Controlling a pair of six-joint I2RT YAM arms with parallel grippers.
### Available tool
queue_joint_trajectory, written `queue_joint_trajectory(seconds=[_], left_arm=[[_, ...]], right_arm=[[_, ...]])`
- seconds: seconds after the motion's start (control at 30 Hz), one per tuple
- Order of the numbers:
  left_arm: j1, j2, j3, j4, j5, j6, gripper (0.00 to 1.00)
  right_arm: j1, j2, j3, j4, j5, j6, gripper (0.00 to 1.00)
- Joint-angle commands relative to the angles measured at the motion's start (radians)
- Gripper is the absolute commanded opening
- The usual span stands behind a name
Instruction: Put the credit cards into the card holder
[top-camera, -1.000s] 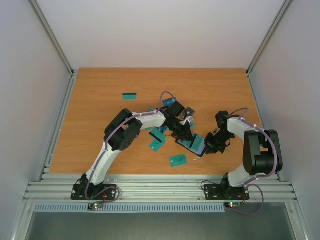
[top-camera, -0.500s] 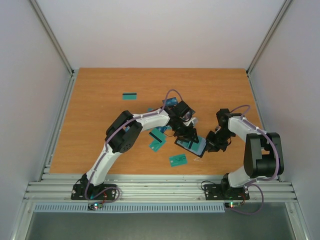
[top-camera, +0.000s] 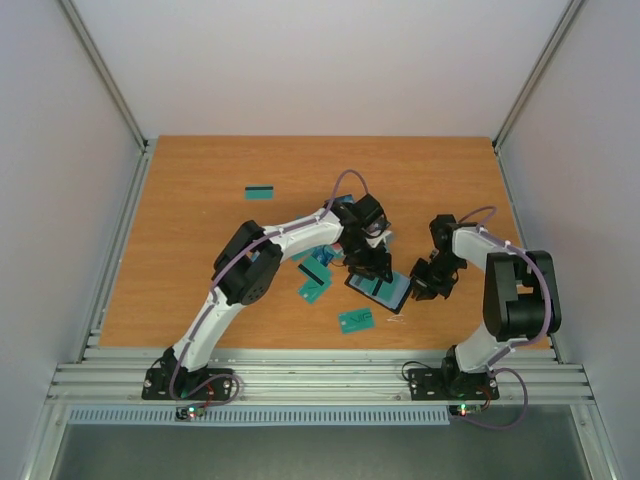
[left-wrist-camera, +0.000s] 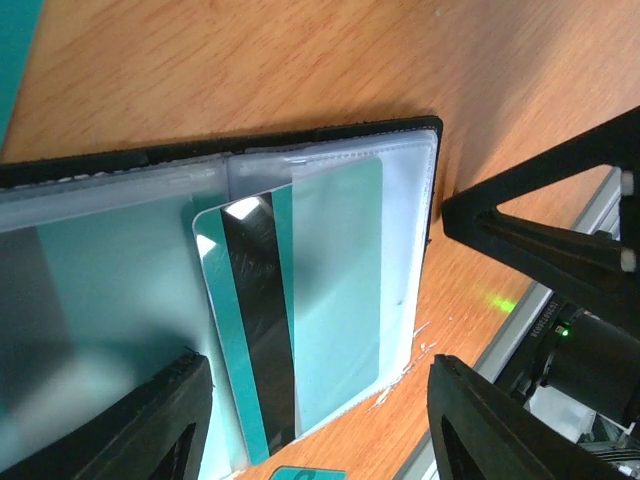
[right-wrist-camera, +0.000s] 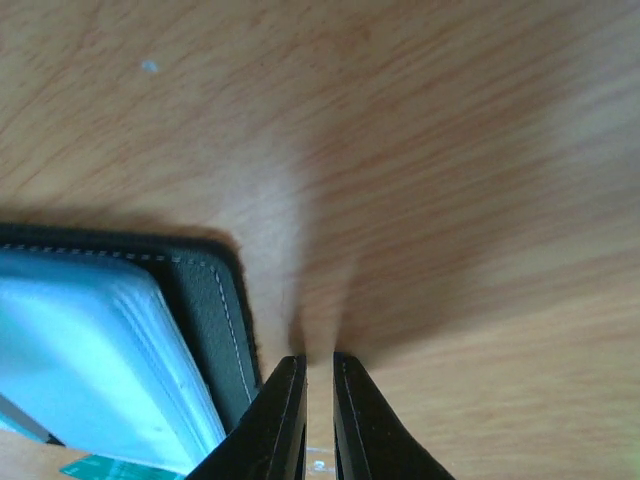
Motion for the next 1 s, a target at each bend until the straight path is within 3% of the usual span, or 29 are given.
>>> queue_joint_trajectory(seconds=[0.0, 0.6, 0.97], left_arm=[[-0.009, 0.053, 0.06, -0.077, -0.031, 0.048, 0.6], [-0.053, 0.135, 0.214, -0.138, 0.018, 0.036, 0.56], [-0.056, 0.089, 0.17, -0.141, 0.06, -0.078, 0.55]], right_arm=[[0.006, 0.055, 0.031, 0.044, -0.028, 0.019, 0.11], [0.006, 0.136, 0.096, 0.072, -0.072, 0.009, 0.11], [-0.021, 0.129, 0.134, 0.047, -0.042, -0.03, 0.12]])
